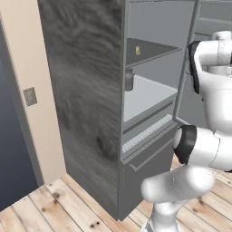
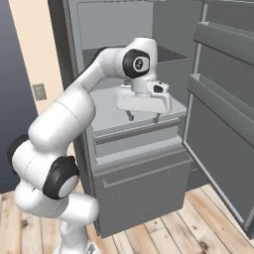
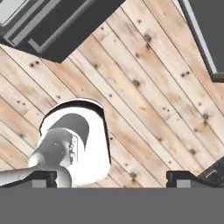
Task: Retrieve the butter from the fridge and place it on a plate on the dining table. Then retrieve the butter knife by the fridge and place it near the plate.
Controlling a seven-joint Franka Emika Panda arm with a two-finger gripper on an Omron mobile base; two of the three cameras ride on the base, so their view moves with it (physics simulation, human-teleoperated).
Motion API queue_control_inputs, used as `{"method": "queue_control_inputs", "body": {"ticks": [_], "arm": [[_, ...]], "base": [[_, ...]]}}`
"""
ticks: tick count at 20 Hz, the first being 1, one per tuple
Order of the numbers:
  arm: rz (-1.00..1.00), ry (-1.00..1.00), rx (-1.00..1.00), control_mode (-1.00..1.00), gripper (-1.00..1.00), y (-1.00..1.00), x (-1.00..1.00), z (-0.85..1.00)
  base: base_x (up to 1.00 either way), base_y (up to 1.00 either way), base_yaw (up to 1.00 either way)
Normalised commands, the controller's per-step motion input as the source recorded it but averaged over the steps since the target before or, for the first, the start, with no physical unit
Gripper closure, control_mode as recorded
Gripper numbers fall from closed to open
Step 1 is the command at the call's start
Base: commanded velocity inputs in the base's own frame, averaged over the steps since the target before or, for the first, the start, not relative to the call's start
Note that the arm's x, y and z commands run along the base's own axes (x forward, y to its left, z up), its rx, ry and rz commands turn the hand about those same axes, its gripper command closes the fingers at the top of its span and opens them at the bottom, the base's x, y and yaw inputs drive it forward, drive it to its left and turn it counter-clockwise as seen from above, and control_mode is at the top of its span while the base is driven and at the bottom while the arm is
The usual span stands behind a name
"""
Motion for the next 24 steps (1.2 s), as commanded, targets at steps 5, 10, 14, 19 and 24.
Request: {"method": "queue_control_inputs", "body": {"ticks": [5,10,14,19,24], "arm": [[-0.38,0.02,-0.01,-1.00,-1.00,1.00,-0.02,-0.33],[-0.35,0.08,-0.08,-1.00,-1.00,1.00,0.00,-0.32],[-0.24,0.00,-0.04,-1.00,-1.00,0.99,-0.08,-0.14],[0.01,-0.15,-0.08,-1.00,-1.00,0.65,-0.79,-0.09],[0.07,-0.17,-0.10,-1.00,-1.00,0.18,-0.56,-0.22]], "base": [[0.00,0.00,0.00],[0.00,0.00,0.00],[0.00,0.00,0.00],[0.00,0.00,0.00],[0.00,0.00,0.00]]}}
